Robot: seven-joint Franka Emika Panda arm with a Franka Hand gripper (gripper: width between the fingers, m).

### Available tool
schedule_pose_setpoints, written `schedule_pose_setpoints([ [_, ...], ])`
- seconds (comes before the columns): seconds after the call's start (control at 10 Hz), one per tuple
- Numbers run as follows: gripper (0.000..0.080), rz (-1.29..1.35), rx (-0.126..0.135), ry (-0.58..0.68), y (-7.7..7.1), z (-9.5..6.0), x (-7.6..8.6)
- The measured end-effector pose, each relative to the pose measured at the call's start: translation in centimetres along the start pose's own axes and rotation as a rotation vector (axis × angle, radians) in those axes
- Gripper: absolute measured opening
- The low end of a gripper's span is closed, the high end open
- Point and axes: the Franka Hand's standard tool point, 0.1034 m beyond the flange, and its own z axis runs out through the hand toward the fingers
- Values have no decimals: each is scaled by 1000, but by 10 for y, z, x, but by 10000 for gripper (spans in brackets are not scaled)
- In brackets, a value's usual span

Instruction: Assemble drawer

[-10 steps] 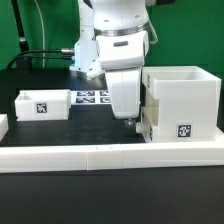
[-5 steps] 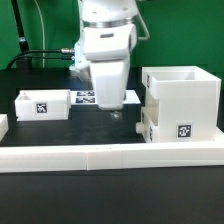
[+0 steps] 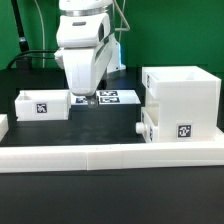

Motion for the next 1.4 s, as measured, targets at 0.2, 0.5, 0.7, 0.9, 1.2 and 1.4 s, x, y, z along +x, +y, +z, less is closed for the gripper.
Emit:
schedule_pose_setpoints([
  [0.2,649,77,-31,8,-9,-8,-30],
  [0.5,649,337,-36,15,-37,-9,-50],
  [0.7,649,469,-35,18,-37,-9,-50],
  [0.9,649,642,-59,26,-36,-7,-50],
  [1.2,649,988,-137,53,-71,8,-58],
  [1.4,649,1090,-149,65,-81,18,-61],
])
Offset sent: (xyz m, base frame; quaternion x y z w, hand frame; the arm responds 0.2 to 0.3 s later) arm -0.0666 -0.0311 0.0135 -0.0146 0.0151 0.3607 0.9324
